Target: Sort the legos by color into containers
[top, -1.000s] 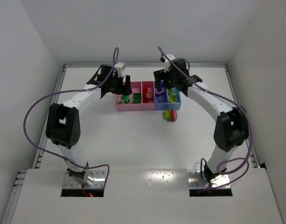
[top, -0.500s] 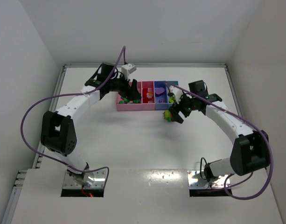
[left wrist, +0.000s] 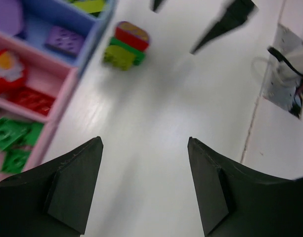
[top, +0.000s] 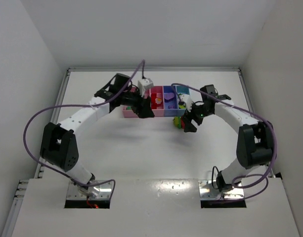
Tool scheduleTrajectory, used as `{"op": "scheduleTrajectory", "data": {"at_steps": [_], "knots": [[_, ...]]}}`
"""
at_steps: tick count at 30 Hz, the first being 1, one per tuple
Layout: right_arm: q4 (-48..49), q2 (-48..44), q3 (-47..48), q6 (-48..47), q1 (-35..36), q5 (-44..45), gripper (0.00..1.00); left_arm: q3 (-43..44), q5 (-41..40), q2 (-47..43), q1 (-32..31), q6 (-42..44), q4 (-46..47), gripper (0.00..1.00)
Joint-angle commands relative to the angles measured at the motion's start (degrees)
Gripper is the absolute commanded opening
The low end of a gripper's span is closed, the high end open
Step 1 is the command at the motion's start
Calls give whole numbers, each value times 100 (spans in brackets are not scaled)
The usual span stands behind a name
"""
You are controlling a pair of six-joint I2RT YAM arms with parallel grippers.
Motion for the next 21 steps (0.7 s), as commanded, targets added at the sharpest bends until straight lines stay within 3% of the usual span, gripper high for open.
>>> {"op": "scheduleTrajectory", "data": {"at_steps": [1, 2, 5, 11, 16, 21], "knots": [[848, -401, -56, 1548, -372, -468, 84, -163, -260, -285, -779, 548, 115, 75], [1312, -629, -292, 2327, -556, -338, 84, -164, -349, -180, -902, 548, 116, 75], [1781, -990, -627, 3227, -1004, -21, 84, -130, -481, 232, -1255, 601, 274, 77], [1528, -1062, -506, 4135, -1805, 593, 85, 459, -683, 1164, -1519, 934, 431, 81], [1273, -1132, -364, 4759, -2446, 534, 85, 934, -904, 1894, -1782, 1540, 634, 81], [1352, -1334, -364, 4989, -2930, 165, 85, 689, -965, 2097, -1906, 2155, 1757, 81]]}}
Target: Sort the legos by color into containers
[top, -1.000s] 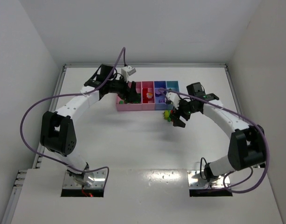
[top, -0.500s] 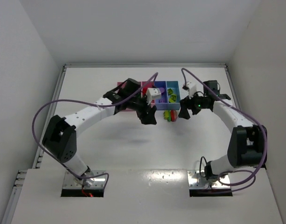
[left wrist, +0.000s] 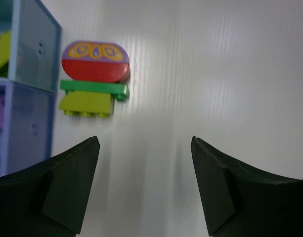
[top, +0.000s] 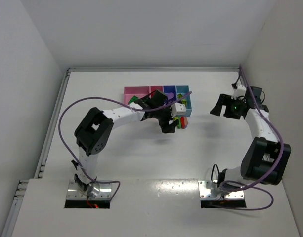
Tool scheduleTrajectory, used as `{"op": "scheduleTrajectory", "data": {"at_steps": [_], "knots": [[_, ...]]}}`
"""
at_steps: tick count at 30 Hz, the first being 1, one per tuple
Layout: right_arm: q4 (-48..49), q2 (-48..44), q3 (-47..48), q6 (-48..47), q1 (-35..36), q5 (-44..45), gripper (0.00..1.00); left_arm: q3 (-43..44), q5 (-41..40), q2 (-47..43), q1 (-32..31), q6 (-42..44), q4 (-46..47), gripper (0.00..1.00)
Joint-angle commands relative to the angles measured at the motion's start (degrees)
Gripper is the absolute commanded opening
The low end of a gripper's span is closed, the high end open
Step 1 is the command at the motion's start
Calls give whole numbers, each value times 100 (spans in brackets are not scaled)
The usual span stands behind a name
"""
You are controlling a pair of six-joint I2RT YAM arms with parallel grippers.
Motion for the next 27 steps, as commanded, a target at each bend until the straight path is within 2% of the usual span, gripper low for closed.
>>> {"op": "scheduleTrajectory", "data": {"at_steps": [1, 3, 13, 27], "knots": [[88, -346, 245, 410, -259, -268, 85, 7, 20, 51, -78, 766, 1034, 81], [88, -347, 245, 410, -505, -487, 85, 155, 20, 227, -131, 969, 1086, 81], [194, -347, 193, 586, -831, -936, 87, 270, 135, 527, -184, 1567, 1192, 82], [194, -294, 192, 586, -1042, -1226, 87, 1157, -50, 1212, -70, 1514, 920, 82]]}}
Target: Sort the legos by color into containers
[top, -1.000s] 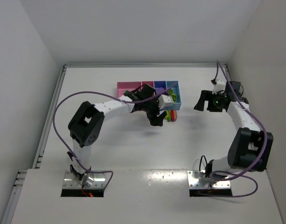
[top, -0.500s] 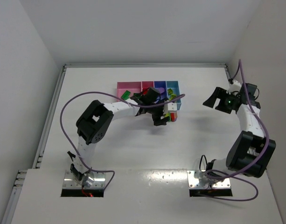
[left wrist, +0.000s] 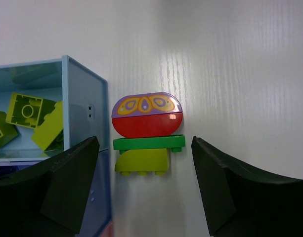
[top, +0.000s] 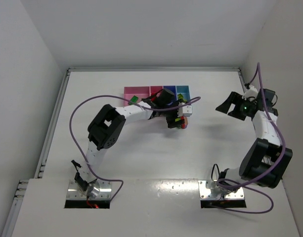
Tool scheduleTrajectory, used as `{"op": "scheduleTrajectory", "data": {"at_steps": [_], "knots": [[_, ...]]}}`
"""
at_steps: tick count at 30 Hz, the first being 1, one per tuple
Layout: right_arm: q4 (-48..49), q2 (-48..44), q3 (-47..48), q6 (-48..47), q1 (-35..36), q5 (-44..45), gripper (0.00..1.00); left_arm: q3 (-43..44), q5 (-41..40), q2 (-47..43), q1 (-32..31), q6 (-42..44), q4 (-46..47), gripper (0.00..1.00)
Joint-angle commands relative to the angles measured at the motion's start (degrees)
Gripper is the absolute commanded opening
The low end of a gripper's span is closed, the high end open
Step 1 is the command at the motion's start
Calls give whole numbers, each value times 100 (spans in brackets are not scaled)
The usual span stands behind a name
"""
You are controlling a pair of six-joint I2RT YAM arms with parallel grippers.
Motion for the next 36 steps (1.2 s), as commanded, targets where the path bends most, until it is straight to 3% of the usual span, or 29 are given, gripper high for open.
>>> {"op": "scheduleTrajectory", "data": {"at_steps": [1, 36], "knots": [[100, -38, 177, 50, -76, -223, 87, 290, 70, 148, 40, 161, -22, 82], [205, 630, 441, 156, -235, -381, 87, 958, 176, 806, 383, 276, -796, 82]]}}
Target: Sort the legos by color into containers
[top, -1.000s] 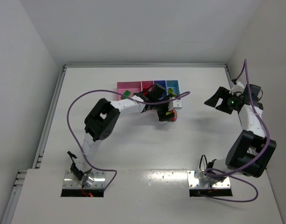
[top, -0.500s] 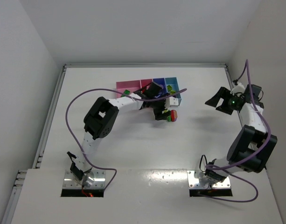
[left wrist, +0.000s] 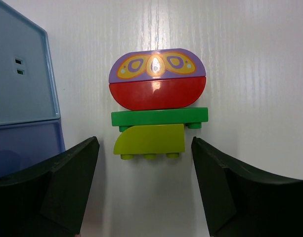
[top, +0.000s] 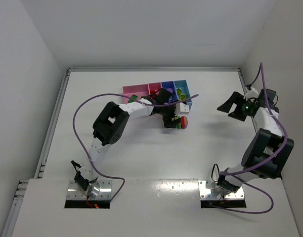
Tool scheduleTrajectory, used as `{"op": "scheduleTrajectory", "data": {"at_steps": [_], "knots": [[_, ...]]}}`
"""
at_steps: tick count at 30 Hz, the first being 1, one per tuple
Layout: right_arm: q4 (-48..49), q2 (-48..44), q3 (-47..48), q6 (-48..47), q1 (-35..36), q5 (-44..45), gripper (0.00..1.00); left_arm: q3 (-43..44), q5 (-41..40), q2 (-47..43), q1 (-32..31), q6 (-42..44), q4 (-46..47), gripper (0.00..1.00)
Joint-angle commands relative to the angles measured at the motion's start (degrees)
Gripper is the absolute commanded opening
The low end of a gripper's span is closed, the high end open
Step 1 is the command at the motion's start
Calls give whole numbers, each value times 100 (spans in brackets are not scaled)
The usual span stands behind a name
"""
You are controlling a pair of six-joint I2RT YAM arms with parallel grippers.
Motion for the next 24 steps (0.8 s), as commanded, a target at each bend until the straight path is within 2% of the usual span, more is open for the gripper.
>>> {"op": "scheduleTrajectory", "data": {"at_steps": [1, 4, 8, 15, 24], "knots": [[181, 57, 255, 68, -23, -154, 87, 276, 106, 103, 66, 57, 91, 82], [181, 58, 307, 68, -23, -154, 87, 329, 106, 103, 13, 57, 39, 82], [181, 111, 308, 16, -23, -154, 87, 329, 159, 103, 13, 57, -14, 77], [128, 163, 308, -37, -75, -268, 87, 207, 211, 103, 13, 57, -67, 55], [-47, 216, 308, -204, -5, -374, 87, -312, 264, -362, -39, -4, -67, 34]]}}
